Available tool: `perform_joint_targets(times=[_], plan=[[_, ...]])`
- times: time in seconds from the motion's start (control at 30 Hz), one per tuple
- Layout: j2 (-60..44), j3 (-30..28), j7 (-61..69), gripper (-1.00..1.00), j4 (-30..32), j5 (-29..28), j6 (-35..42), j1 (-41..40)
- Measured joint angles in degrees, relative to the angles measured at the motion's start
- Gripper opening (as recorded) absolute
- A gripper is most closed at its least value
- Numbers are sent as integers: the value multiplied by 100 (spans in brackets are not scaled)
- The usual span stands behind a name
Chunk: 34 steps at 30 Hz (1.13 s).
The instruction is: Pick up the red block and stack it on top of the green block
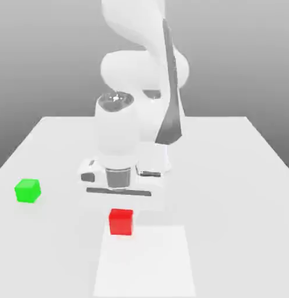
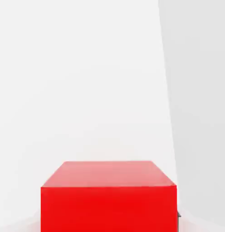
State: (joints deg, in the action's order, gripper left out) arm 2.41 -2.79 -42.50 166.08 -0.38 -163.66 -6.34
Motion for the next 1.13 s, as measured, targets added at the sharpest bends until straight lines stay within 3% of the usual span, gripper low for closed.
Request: perform_joint_targets(times=[0.7,0.9,1.0,1.03,1.13], plan=[[554,-2183,-3276,-100,-571,-678,1057,-3335],[-195,-2279,-2816,-100,-637,108,416,-3223],[-668,-2044,-2382,-100,-651,723,14,-3329],[-813,-1924,-2260,100,-654,898,-112,-3417],[-813,-1924,-2260,100,-654,898,-112,-3417]])
